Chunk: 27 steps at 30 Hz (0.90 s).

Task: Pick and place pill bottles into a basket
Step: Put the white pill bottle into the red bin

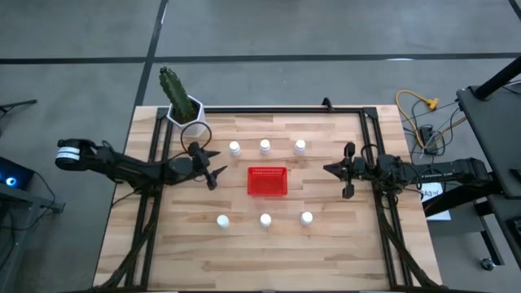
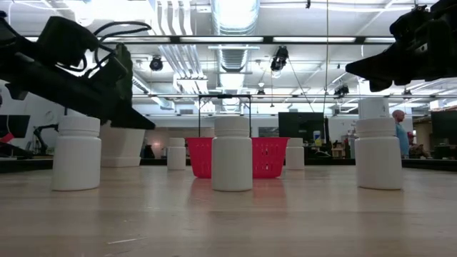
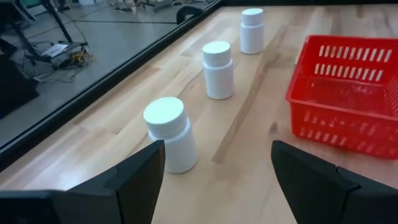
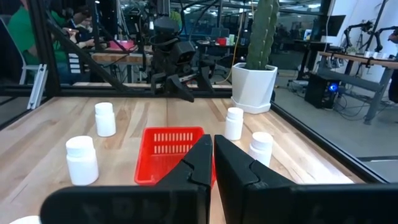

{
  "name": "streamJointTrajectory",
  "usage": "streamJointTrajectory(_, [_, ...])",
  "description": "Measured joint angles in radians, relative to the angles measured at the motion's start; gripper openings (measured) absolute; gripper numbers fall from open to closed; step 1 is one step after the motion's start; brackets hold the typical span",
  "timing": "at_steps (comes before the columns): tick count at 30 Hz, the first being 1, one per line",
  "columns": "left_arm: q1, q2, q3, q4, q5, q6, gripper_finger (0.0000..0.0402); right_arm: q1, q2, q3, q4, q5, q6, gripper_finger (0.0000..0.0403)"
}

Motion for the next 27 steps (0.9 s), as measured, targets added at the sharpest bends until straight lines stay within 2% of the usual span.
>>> streamJointTrajectory(7, [0.0, 0.143, -0.065, 0.282, -0.045, 0.001, 0.0275, 0.0, 0.008, 0.0, 0.0, 0.0, 0.0, 0.0008])
streamJointTrajectory(13, [0.0, 0.251, -0.067, 0.375, -0.067, 0.001, 0.0275, 0.0, 0.008, 0.0, 0.0, 0.0, 0.0, 0.0009])
streamJointTrajectory(27, [0.01, 0.51, -0.065, 0.71, -0.089, 0.031, 0.0275, 0.0, 0.008, 0.0, 0.0, 0.0, 0.0, 0.0009])
